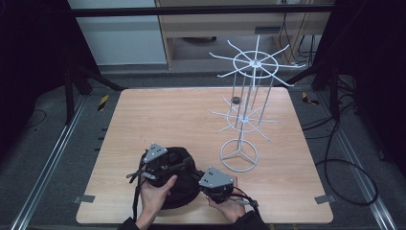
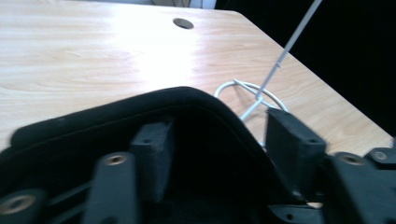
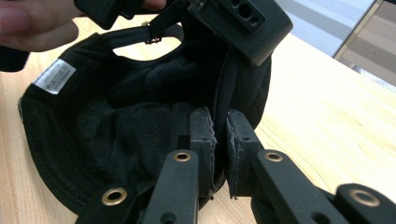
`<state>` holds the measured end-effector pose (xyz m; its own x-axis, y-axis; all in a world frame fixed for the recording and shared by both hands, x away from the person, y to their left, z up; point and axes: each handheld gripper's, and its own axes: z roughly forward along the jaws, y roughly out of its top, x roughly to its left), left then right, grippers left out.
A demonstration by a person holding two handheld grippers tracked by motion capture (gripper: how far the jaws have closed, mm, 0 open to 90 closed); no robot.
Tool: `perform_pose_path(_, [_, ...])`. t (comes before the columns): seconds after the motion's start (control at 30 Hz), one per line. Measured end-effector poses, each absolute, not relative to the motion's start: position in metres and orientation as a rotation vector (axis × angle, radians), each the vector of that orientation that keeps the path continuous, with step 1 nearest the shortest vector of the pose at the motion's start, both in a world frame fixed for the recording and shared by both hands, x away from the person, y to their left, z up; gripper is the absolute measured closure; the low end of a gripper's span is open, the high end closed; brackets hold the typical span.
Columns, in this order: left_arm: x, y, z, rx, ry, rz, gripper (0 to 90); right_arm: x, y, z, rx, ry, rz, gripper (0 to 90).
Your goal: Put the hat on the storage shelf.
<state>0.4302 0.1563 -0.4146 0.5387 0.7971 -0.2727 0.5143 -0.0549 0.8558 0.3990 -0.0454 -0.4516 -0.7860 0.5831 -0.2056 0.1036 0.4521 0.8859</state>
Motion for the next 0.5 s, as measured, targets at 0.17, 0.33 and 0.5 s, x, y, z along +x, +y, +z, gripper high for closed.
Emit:
perform_pose_path(0.17, [0.4265,0.1535,-0.4129,1.719,1.088,0.335,62.0,0.3989,-0.0448,-0.4508,0.577,2.224,1.335,80.6])
perform_pose_path(0.33, [0.4252,0.1538,-0.4111,1.712,1.070,0.320,72.1,0.3987,-0.0457,-0.4490,0.576,2.226,1.375,77.3])
perform_pose_path(0.5, [0.4239,0.1579,-0.4086,1.701,1.048,0.324,79.7,0.3988,-0.0485,-0.4439,0.566,2.271,1.460,67.7])
